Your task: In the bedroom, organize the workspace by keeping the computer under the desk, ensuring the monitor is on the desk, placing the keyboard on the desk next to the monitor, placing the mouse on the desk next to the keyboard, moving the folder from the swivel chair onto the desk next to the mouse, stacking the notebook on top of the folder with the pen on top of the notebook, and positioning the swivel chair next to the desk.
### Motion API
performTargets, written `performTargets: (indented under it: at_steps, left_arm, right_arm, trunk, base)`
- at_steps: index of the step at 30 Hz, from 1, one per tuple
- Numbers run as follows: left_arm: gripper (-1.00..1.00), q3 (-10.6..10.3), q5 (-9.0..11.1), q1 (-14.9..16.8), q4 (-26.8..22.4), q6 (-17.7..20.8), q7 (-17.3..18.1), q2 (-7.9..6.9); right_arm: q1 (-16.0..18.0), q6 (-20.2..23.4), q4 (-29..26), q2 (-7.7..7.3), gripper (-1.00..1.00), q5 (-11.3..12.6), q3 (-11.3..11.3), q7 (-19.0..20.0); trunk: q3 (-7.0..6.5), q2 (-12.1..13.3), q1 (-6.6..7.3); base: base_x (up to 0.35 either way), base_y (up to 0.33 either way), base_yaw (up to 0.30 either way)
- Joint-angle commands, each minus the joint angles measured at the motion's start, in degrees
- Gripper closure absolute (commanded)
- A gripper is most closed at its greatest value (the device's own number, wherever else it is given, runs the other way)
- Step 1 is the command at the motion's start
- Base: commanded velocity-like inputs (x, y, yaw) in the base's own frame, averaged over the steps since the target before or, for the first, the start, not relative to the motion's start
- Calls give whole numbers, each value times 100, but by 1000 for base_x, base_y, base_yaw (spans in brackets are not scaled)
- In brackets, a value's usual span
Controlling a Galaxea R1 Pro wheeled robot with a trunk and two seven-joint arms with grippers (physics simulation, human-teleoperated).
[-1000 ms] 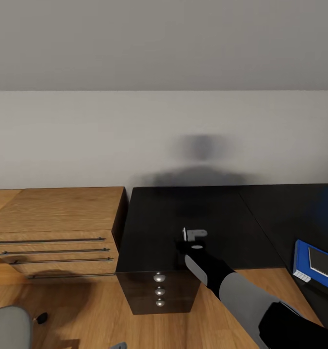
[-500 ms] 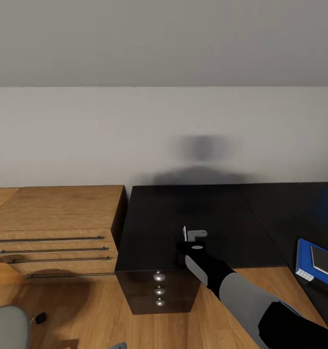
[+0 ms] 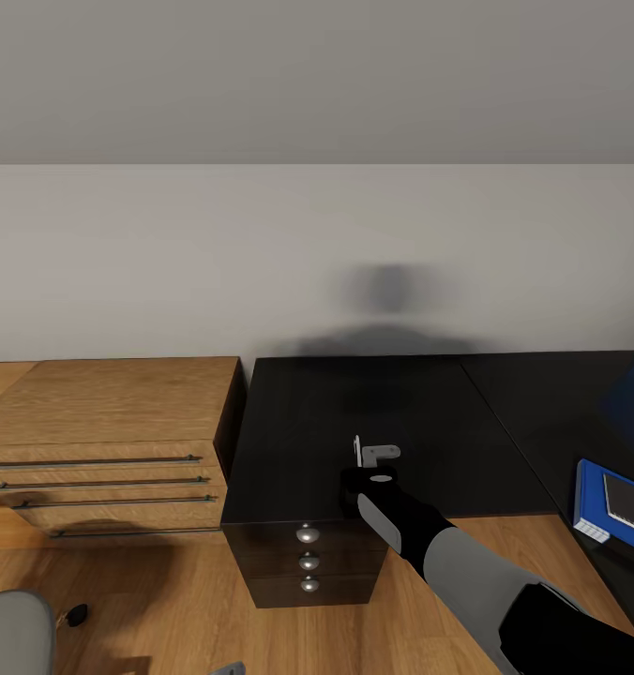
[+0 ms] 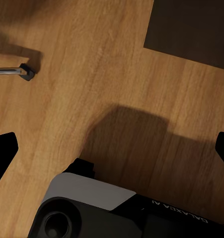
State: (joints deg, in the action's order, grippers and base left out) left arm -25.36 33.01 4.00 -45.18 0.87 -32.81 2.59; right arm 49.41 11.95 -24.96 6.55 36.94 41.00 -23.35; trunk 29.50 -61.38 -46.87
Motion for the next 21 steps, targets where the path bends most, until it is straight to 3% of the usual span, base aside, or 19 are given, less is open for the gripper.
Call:
performTargets:
  at_steps: [1, 16, 21]
  left_arm:
    - [-100, -22, 30, 4, -9, 9, -42, -4]
    - [-100, -11, 30, 4, -9, 9, -45, -4]
    - [-100, 5, 30, 4, -9, 9, -42, -4]
  right_arm:
    - [7, 28, -9, -5, -100, 32, 48, -46]
    - [7, 27, -9, -5, -100, 32, 48, -47]
    - [7, 27, -9, -5, -100, 32, 48, -46]
  trunk:
    - [6, -4, 0]
    - [6, -4, 0]
    - [78, -165, -88]
  base:
    - [0, 0, 0]
    - [0, 0, 0]
    - [0, 0, 0]
